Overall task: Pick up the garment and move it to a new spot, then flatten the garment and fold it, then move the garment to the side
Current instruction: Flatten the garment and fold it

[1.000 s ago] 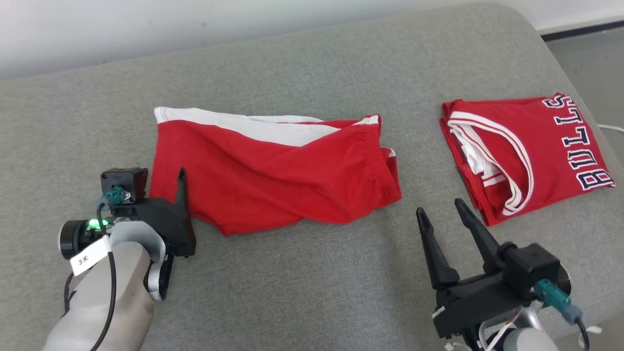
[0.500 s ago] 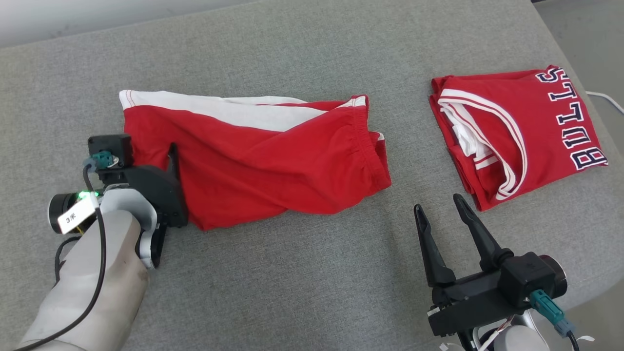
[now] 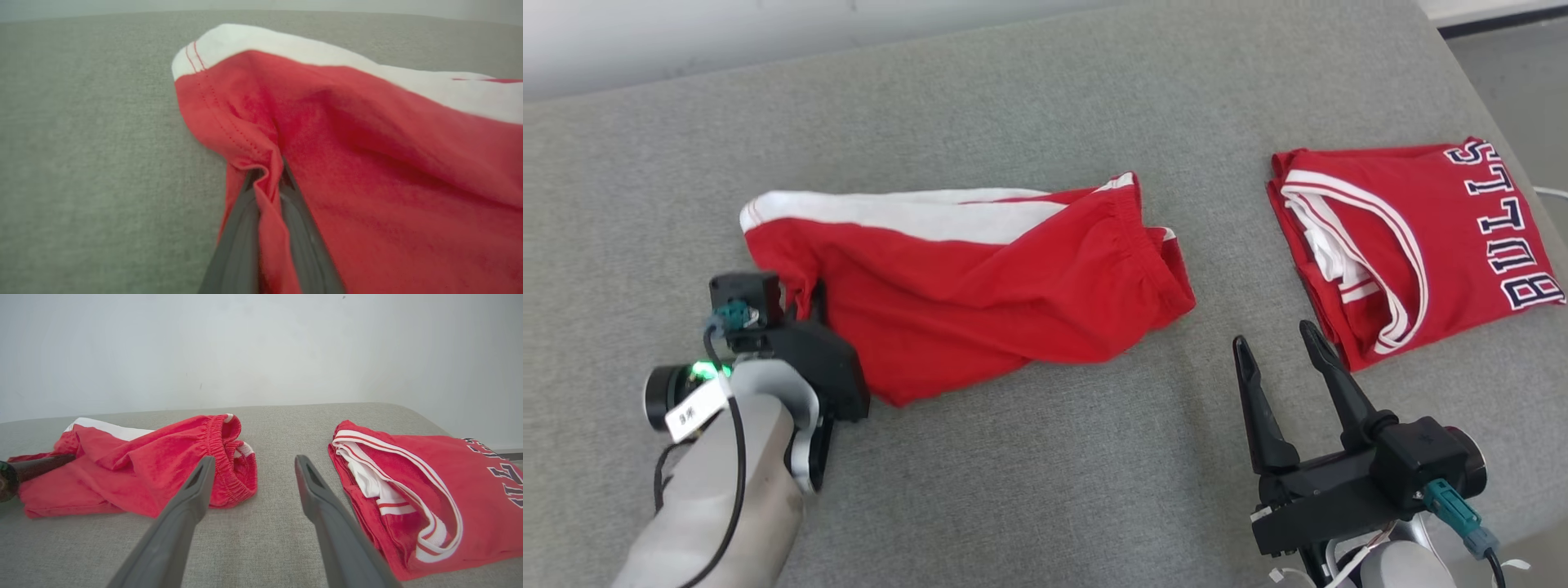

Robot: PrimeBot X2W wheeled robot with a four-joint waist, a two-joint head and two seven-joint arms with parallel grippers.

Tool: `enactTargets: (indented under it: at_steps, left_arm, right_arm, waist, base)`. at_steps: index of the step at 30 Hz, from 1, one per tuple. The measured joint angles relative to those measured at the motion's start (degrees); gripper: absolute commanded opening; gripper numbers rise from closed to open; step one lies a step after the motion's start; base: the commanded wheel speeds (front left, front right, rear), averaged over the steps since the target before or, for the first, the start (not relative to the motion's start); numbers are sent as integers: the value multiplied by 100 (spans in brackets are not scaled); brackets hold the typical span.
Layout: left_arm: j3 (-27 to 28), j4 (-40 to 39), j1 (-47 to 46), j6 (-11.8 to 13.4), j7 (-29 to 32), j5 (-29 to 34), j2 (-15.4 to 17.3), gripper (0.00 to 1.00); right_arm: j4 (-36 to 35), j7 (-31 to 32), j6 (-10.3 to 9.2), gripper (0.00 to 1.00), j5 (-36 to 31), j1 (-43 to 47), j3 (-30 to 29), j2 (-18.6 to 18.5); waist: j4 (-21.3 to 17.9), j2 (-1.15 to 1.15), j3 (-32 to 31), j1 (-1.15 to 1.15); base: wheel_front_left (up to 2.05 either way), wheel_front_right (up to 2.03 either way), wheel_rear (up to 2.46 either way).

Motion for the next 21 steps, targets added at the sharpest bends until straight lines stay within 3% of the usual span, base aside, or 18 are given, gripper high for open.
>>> enactTargets:
  at_steps: [11, 12, 13, 14, 17, 21]
  left_arm:
    - [240, -516, 824, 171, -216, -178, 43, 0]
    - [246, -568, 873, 204, -225, -180, 47, 5]
    - [264, -615, 915, 261, -230, -179, 54, 47]
    - [281, -680, 957, 331, -230, -172, 64, 97]
    - [425, -998, 1120, 497, -230, -115, 152, 100]
    - [953, -2067, 1550, 880, -223, 319, 378, 100]
  right_arm:
    - [-40, 147, 0, 100, 9, 120, -44, -5]
    - [-43, 153, 0, 100, 22, 127, -46, -7]
    - [-47, 167, 0, 100, 27, 134, -46, -5]
    - [-49, 175, 0, 100, 34, 140, -49, -7]
    - [-43, 201, 0, 100, 44, 155, -60, -7]
    - [-56, 316, 0, 100, 62, 177, -88, -12]
  waist:
    - [245, 0, -370, 0]
    - [257, 0, -392, 0]
    - [265, 0, -411, 0]
    - [271, 0, -428, 0]
    - [285, 0, -483, 0]
    - [319, 0, -571, 0]
  base:
    - [0, 0, 0]
    - [0, 0, 0]
    - [0, 0, 0]
    - [0, 0, 0]
    - [0, 0, 0]
    - [0, 0, 0]
